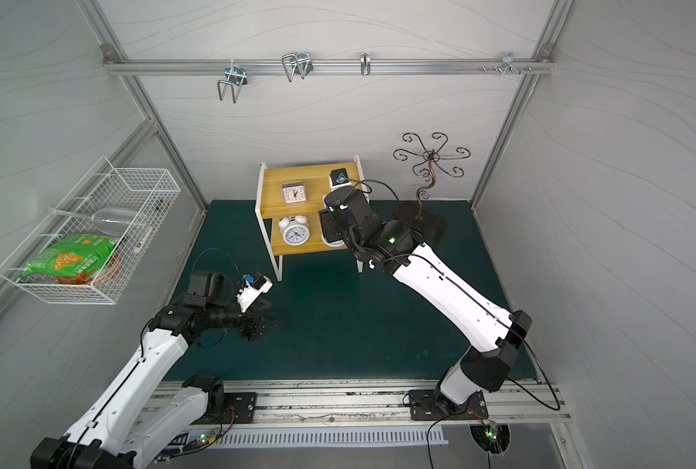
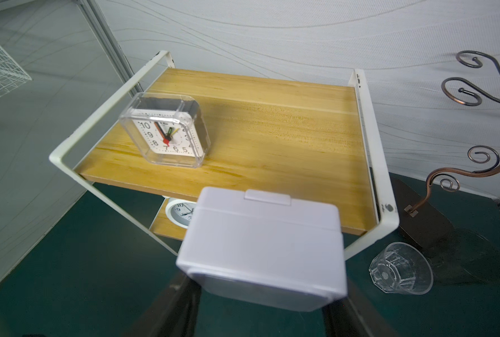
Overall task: Place the alarm clocks on the shelf by style
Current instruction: Pick up the alarm from the center of the board, then place the alarm on the shelf.
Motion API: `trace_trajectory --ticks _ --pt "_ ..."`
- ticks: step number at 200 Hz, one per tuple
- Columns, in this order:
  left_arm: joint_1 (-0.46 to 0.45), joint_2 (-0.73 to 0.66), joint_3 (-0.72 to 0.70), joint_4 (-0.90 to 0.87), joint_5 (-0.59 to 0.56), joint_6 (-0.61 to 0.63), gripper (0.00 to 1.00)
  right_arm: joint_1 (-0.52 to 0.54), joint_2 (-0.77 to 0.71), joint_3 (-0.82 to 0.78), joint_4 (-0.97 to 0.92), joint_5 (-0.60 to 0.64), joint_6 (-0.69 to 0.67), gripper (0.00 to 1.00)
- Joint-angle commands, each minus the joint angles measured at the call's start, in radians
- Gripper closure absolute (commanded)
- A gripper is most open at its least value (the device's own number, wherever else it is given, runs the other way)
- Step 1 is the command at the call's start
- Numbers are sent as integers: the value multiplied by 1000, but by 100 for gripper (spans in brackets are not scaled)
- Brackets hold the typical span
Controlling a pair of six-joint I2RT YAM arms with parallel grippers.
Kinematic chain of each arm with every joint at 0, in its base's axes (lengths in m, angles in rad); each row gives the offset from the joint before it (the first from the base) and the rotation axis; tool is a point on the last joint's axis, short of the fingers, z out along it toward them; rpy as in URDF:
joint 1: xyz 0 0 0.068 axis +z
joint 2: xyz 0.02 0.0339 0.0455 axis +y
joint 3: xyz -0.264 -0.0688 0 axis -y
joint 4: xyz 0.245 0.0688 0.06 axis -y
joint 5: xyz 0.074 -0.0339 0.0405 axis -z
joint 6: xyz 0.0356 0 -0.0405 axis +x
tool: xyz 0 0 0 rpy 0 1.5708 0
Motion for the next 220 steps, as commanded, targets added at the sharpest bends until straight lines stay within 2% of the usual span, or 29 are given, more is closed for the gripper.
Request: trace_trajectory --ticks 1,45,103,220 --pt "-4 0 33 8 -4 12 15 -35 38 77 -10 -41 -26 42" --pt "-4 -6 31 6 -6 10 15 -75 139 203 -35 -72 -50 42" --pt "-4 -14 31 3 -9 11 15 -112 226 295 -25 -97 -73 42" --pt "-4 -20 24 6 -16 13 16 -169 298 313 6 -118 -81 42"
